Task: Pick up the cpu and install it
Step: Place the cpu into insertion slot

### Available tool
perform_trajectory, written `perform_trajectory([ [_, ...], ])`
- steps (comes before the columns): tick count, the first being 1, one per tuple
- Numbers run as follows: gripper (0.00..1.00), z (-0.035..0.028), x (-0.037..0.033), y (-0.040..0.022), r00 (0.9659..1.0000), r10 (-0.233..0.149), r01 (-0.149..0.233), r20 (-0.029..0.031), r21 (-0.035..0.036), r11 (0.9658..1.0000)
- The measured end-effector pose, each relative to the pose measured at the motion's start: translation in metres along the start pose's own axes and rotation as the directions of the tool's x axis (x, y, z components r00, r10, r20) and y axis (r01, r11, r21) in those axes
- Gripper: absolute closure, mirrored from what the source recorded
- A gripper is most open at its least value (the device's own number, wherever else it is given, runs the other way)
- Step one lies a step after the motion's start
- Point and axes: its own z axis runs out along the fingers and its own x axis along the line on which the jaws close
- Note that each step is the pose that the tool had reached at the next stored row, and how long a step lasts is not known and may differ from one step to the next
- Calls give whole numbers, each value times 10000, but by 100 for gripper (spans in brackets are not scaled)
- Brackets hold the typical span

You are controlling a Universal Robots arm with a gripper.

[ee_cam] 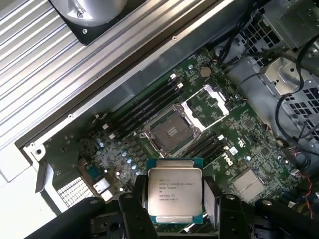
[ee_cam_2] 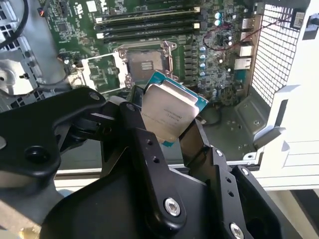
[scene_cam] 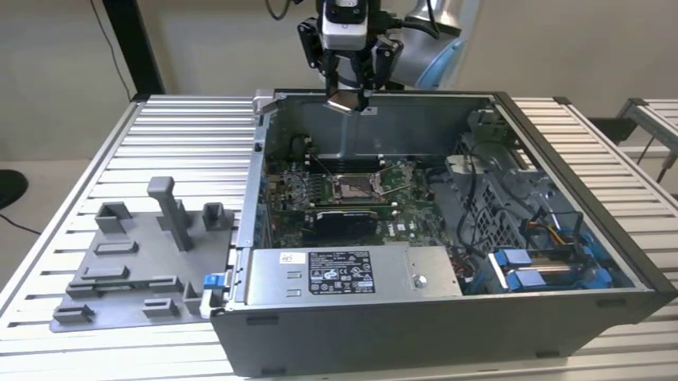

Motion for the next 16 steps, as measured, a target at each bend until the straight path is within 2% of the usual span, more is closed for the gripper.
perform_trajectory([
  [5,100,0,0,0,9979,648,-648,60,10,9979],
  [7,100,1,0,0,9968,801,-801,52,30,9968],
  [9,100,-1,-1,0,9959,904,-904,8,102,9959],
  [10,100,-1,-3,1,9955,948,-948,-8,162,9954],
  [13,100,-1,-7,-3,9942,1072,-1072,44,345,9936],
  [16,100,0,-10,-2,9924,1228,-1232,117,434,9914],
])
